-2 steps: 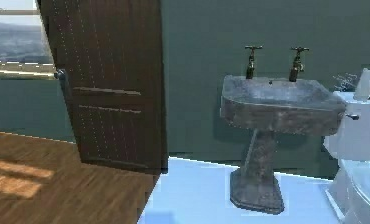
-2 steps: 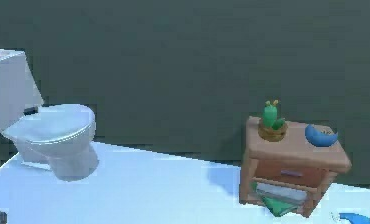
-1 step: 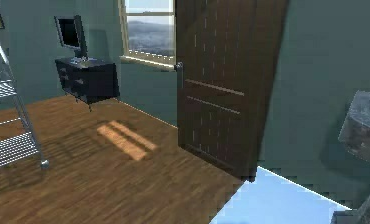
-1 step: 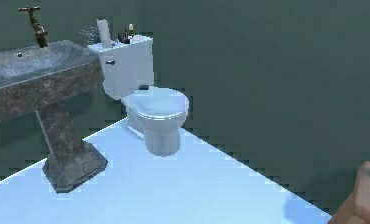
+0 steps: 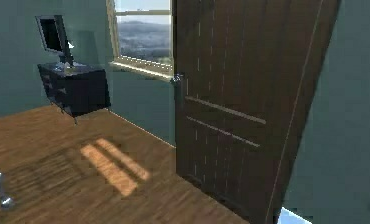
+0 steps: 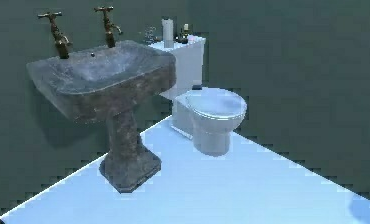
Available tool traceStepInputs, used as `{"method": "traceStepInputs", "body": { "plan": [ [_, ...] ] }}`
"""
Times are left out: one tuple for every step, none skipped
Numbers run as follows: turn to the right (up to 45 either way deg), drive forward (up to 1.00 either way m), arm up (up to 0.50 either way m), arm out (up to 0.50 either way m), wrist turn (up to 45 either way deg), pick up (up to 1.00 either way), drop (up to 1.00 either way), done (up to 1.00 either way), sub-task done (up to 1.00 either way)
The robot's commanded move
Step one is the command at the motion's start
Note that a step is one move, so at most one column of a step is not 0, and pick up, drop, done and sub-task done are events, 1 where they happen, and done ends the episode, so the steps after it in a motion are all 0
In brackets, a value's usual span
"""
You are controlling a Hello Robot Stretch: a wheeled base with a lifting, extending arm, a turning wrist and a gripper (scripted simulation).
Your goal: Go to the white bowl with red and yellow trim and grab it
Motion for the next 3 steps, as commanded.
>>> {"method": "traceStepInputs", "body": {
  "plan": [
    [-33.0, 0.0, 0.0, 0.0, 0.0, 0.0, 0.0, 0.0, 0.0],
    [0.0, 1.0, 0.0, 0.0, 0.0, 0.0, 0.0, 0.0, 0.0],
    [0.0, 0.65, 0.0, 0.0, 0.0, 0.0, 0.0, 0.0, 0.0]
  ]
}}
